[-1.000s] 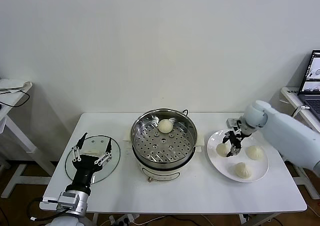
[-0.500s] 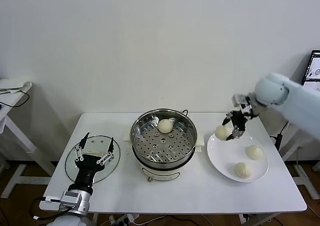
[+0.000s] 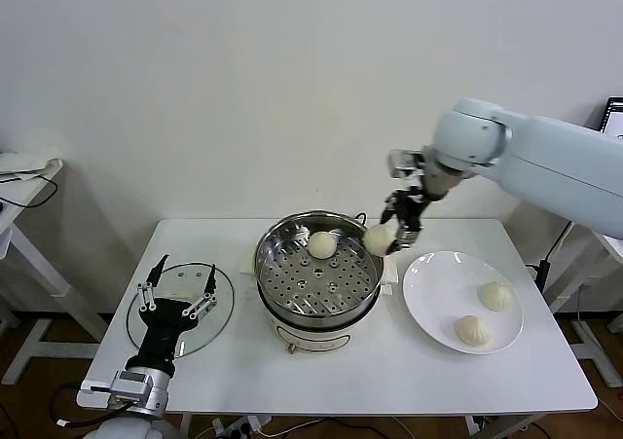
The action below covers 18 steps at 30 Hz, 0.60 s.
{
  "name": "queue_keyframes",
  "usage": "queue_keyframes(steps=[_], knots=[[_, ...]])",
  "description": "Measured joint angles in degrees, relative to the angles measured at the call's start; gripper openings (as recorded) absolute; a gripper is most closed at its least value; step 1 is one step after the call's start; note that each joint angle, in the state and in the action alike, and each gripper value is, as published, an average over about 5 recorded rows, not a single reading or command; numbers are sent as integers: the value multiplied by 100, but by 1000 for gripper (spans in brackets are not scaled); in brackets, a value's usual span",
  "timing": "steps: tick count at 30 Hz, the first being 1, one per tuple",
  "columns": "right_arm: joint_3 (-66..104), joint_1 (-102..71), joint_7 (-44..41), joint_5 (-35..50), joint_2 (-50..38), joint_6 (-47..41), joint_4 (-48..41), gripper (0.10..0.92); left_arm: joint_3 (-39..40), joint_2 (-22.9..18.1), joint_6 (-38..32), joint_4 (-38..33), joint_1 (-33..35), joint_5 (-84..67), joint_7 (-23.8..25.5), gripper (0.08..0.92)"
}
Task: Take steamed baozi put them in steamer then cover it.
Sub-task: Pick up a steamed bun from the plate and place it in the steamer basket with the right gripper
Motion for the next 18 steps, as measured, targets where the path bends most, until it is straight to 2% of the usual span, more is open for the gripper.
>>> queue_keyframes(steps=[18], knots=[[180,-740,36,-228,1898,-202,-1195,662,-125,11,27,57,-55,-66,0,823]])
